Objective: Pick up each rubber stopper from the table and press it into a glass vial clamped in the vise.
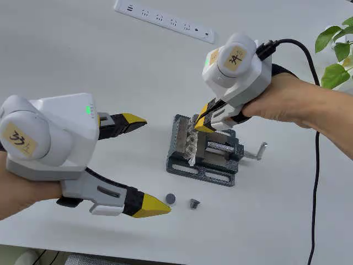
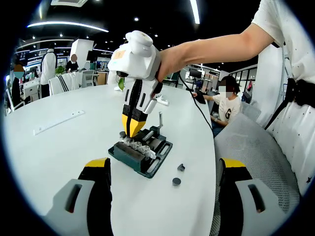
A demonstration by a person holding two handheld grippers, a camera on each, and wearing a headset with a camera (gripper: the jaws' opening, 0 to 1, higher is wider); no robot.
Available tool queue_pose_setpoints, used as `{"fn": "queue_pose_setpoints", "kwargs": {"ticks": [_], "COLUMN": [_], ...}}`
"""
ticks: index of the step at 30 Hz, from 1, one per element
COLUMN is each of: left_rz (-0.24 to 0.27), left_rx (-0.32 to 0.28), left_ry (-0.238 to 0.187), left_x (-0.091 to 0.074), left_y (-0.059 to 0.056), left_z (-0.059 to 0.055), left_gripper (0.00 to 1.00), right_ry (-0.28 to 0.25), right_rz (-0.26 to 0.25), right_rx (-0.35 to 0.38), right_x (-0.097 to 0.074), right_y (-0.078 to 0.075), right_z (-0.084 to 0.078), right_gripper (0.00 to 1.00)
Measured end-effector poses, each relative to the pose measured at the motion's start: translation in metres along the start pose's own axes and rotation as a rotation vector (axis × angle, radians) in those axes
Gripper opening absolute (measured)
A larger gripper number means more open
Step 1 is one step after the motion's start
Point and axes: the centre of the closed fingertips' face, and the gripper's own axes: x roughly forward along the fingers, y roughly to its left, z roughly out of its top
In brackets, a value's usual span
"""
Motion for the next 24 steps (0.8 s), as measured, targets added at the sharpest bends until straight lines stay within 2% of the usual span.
{"fn": "queue_pose_setpoints", "kwargs": {"ticks": [14,17,20,24], "left_rz": [0.001,0.000,-0.001,-0.008], "left_rx": [-0.006,-0.008,-0.005,-0.001], "left_ry": [-0.010,-0.014,-0.015,-0.008], "left_x": [0.0014,0.0018,0.0023,0.0044], "left_y": [-0.0004,-0.0008,-0.0004,-0.0012], "left_z": [0.0053,0.0072,0.0075,0.0062], "left_gripper": [0.88,0.87,0.87,0.88], "right_ry": [0.001,-0.016,-0.020,-0.002], "right_rz": [-0.011,-0.012,-0.015,-0.022], "right_rx": [-0.020,0.013,0.008,-0.010], "right_x": [0.0009,0.0008,0.0008,0.0020], "right_y": [-0.0006,-0.0014,-0.0026,-0.0032], "right_z": [-0.0003,0.0001,-0.0019,-0.0005], "right_gripper": [0.00,0.00,0.00,0.00]}}
